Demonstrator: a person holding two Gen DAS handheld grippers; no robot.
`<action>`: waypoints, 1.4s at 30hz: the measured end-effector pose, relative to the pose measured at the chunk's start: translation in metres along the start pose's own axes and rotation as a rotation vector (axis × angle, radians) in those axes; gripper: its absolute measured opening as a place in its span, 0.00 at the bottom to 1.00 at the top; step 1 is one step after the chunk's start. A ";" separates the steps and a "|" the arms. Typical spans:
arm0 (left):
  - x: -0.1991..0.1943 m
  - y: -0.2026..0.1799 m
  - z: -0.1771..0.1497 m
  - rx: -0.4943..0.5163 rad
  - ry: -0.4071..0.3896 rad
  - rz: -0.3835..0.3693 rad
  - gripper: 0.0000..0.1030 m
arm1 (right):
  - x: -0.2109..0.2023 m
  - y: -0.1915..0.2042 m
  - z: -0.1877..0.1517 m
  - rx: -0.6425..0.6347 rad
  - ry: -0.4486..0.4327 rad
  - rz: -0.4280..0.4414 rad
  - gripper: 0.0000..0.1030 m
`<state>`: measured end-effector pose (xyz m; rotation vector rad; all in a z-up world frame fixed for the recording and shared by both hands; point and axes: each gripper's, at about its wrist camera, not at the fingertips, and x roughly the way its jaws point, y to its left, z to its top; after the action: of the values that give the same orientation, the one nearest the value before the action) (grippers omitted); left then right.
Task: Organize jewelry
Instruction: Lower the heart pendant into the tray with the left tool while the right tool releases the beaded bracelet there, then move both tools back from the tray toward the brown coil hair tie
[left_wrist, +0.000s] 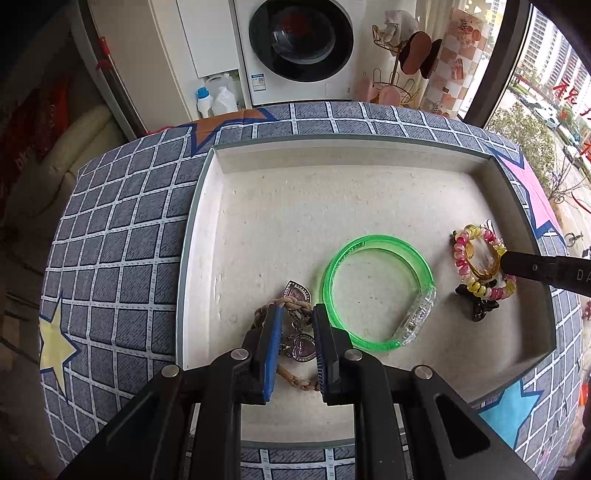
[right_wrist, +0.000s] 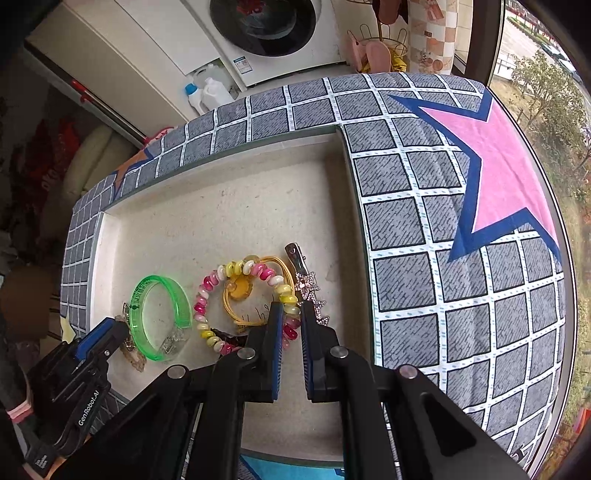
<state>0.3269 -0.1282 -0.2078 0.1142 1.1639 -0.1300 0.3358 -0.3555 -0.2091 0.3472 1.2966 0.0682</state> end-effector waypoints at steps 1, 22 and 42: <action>0.000 0.000 0.000 0.001 0.002 0.004 0.29 | 0.000 0.000 0.000 0.002 0.003 0.005 0.10; -0.035 0.000 0.001 0.017 -0.099 0.047 1.00 | -0.032 0.012 -0.009 0.017 -0.063 0.103 0.51; -0.105 0.029 -0.066 0.017 -0.130 0.034 1.00 | -0.072 0.020 -0.072 0.037 -0.061 0.203 0.84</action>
<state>0.2308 -0.0850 -0.1361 0.1389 1.0311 -0.1160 0.2507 -0.3388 -0.1521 0.5081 1.2009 0.2038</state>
